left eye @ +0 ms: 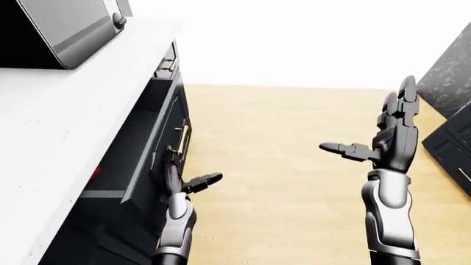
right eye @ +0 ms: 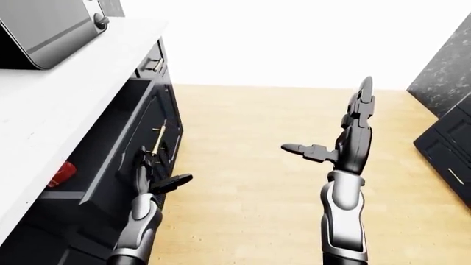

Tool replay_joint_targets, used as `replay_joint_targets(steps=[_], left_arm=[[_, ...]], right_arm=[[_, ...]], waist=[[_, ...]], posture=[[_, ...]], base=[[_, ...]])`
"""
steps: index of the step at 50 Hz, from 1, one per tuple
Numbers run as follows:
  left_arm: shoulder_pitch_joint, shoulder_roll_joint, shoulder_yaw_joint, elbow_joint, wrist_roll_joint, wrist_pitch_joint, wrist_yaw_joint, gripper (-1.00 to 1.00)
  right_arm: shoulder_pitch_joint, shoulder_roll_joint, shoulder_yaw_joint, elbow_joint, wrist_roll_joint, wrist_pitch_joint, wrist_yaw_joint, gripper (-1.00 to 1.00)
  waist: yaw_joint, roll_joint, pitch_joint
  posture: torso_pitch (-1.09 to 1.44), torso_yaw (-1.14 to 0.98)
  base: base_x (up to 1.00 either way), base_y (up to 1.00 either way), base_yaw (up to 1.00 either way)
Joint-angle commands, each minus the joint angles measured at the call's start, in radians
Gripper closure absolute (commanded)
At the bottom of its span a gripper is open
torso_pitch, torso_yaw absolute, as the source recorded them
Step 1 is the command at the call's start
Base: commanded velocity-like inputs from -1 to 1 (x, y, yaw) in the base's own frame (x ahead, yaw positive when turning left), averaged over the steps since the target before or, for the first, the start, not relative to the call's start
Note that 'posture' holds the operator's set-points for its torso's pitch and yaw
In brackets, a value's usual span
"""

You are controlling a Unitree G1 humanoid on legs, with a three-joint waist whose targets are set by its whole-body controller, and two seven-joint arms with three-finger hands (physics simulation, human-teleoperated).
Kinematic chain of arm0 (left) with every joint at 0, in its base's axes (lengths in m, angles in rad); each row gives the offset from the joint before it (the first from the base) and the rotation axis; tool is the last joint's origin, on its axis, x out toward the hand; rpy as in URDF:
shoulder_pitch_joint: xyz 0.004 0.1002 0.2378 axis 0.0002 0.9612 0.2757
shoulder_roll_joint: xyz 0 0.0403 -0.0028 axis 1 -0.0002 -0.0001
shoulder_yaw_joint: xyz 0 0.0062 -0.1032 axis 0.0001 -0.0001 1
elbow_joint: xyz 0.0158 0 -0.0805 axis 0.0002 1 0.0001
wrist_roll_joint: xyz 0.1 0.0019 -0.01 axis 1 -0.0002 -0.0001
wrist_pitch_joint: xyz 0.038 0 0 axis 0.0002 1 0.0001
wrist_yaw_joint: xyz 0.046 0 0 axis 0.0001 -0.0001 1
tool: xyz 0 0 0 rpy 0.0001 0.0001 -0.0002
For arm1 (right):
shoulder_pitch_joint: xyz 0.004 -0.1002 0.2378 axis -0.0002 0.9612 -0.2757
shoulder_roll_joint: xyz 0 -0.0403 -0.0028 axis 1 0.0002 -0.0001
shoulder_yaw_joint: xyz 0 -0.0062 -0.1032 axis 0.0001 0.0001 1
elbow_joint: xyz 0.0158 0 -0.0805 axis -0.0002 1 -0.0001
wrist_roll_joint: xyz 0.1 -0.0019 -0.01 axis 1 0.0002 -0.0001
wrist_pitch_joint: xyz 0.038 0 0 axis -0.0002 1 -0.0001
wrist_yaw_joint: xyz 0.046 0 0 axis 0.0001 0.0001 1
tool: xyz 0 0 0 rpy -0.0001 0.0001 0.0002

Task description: Close the right drawer.

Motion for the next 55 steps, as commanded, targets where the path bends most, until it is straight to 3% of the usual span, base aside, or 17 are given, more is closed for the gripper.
replay_joint_targets(steps=[1,55], left_arm=[[-0.032,0.024,0.039,-0.073,0.005,-0.074,0.048,-1.0],[-0.023,0.129,0.162,-0.164,-0.154,-0.025,0.133,-1.0]], right_arm=[[-0.022,-0.013,-0.008,-0.037,-0.001,-0.028,-0.002,-1.0],[-0.028,-0.015,-0.006,-0.022,-0.006,-0.037,-0.005,-1.0]], waist=[[0.008,0.001,-0.027],[0.015,0.0,-0.019]], posture=[[0.0,0.0],[0.0,0.0]], base=[[0.0,0.0,0.0],[0.0,0.0,0.0]])
